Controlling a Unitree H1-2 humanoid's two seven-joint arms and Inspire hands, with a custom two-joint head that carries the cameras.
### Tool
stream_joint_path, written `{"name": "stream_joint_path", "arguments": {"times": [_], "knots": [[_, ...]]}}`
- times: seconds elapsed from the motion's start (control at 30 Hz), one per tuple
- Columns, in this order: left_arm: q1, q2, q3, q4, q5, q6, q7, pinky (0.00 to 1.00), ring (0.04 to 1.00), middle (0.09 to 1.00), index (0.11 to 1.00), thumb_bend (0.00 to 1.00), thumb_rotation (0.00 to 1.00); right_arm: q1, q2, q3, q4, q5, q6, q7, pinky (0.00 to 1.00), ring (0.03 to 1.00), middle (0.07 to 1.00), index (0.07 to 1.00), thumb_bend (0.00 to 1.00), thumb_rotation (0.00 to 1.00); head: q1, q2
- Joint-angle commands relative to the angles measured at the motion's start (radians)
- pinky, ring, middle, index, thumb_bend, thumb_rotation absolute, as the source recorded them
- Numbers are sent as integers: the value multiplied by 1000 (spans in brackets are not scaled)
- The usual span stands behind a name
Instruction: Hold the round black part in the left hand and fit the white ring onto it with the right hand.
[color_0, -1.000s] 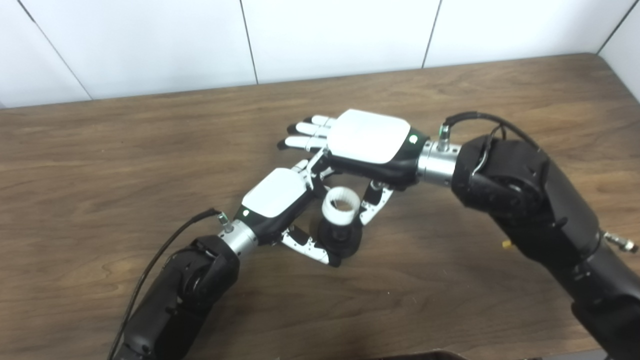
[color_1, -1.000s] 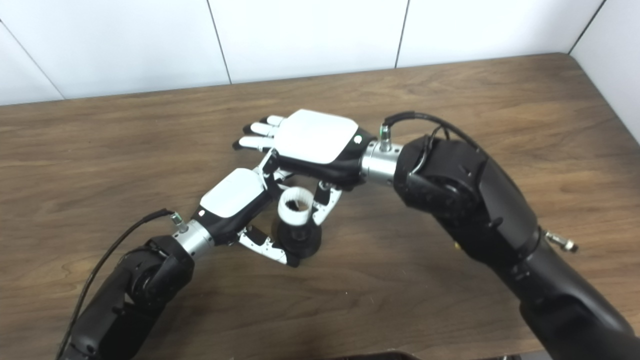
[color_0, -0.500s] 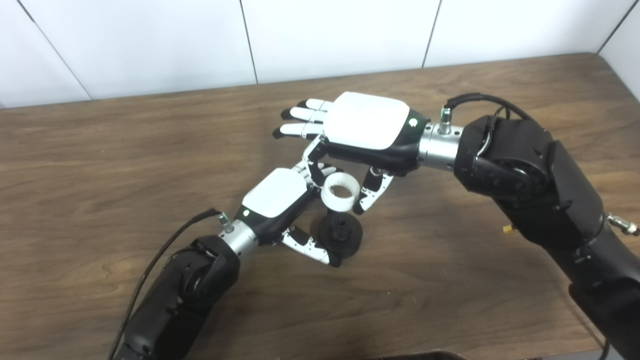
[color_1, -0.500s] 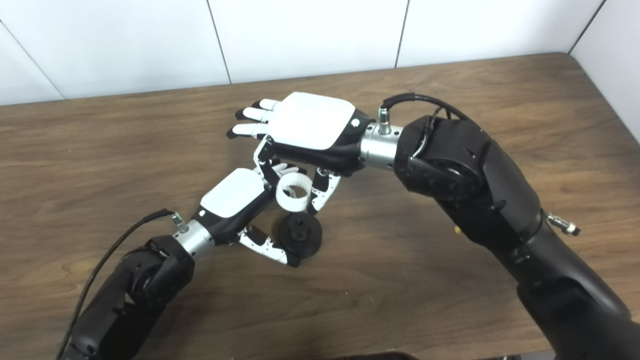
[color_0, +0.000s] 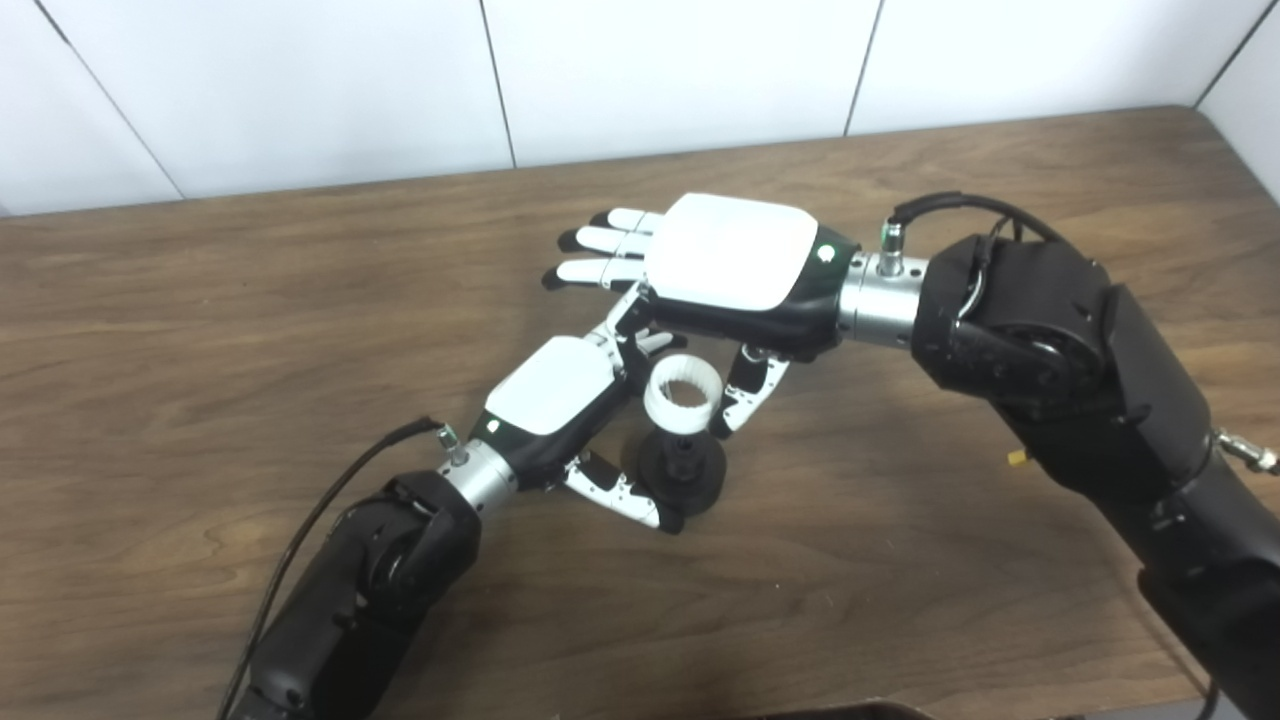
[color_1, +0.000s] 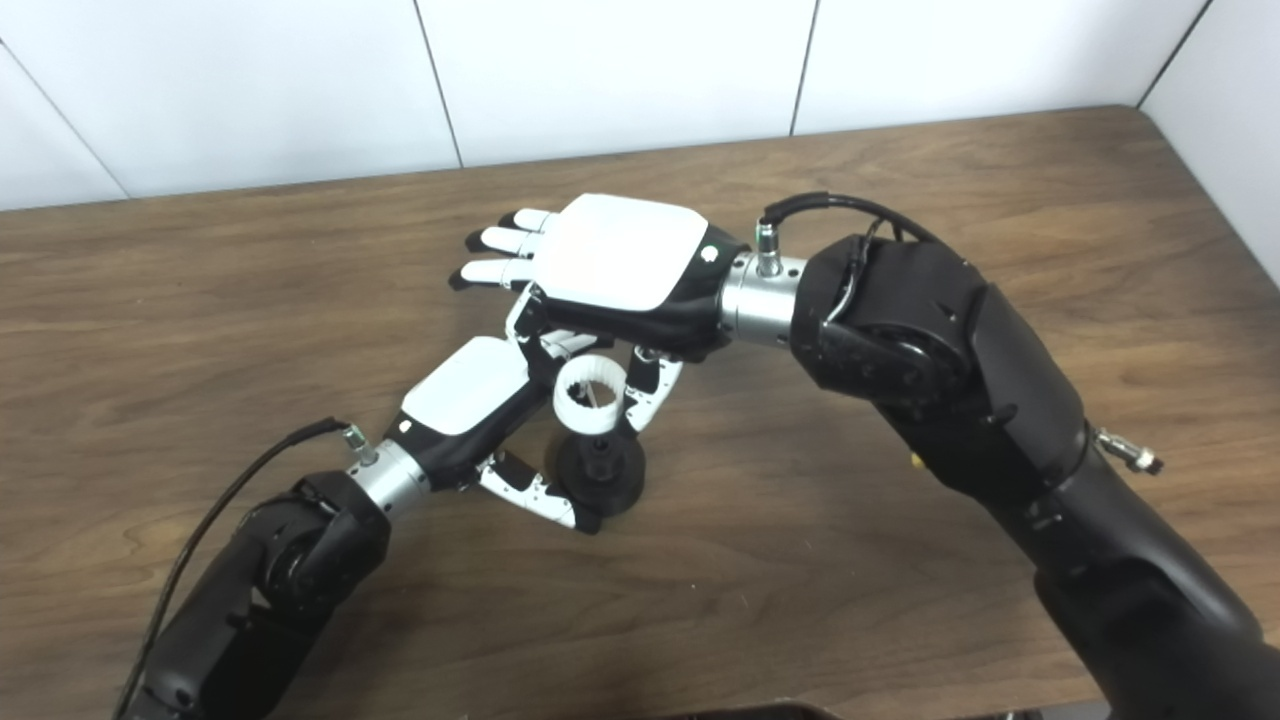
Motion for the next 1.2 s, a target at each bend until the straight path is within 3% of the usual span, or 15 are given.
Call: {"name": "stream_joint_path", "arguments": {"times": [0.0, 0.63, 1.17], "knots": [[-21, -10, 7, -7, -10, -18, 20, 1000, 941, 936, 476, 515, 50, -21, -14, -13, -18, 13, -19, -6, 1000, 1000, 956, 480, 519, 127, 0, 1], [-24, -10, 11, -11, -13, -26, 19, 1000, 929, 930, 476, 514, 50, 49, -13, -6, -26, -5, -15, 11, 1000, 1000, 963, 482, 514, 130, 9, 5], [-19, -21, 5, -21, -1, -20, 21, 1000, 945, 942, 476, 514, 49, 90, -10, -18, -16, -19, -53, -10, 1000, 1000, 961, 481, 516, 128, 32, 5]]}}
